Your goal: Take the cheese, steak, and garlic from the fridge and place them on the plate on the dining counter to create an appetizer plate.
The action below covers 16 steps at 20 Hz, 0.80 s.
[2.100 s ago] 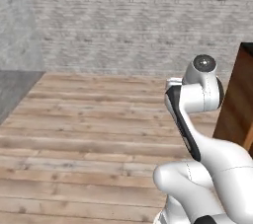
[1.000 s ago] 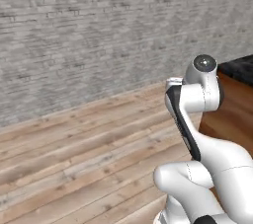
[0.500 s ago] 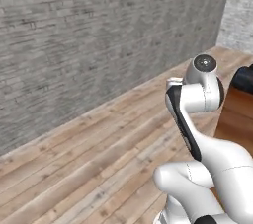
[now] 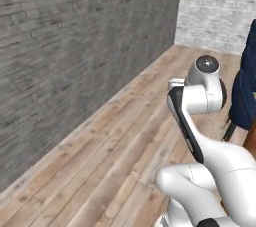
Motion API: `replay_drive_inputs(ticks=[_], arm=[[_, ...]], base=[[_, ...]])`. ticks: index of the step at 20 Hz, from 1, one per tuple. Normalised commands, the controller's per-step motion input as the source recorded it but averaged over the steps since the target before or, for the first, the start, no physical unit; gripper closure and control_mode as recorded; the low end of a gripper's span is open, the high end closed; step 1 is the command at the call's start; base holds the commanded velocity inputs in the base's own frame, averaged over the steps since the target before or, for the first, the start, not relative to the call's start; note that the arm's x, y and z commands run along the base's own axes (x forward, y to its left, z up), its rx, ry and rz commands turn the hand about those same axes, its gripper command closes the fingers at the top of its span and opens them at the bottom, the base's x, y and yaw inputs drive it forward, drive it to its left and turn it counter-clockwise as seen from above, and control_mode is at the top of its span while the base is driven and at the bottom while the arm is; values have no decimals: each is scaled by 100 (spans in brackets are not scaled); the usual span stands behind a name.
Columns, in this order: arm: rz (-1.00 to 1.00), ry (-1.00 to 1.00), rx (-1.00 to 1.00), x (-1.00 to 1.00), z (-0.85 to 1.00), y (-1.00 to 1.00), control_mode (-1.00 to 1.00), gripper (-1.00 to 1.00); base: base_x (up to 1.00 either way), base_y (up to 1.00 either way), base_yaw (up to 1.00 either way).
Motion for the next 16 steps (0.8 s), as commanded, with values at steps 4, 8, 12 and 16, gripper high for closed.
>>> replay_drive_inputs(ticks=[4, 8, 12, 16], arm=[[0, 0, 0, 0, 0, 0, 100, 100], [0, 0, 0, 0, 0, 0, 100, 100], [0, 0, 0, 0, 0, 0, 100, 100], [0, 0, 0, 0, 0, 0, 100, 100]], base=[[100, 46, -49], [100, 46, -49], [100, 44, -49], [100, 45, -48]])
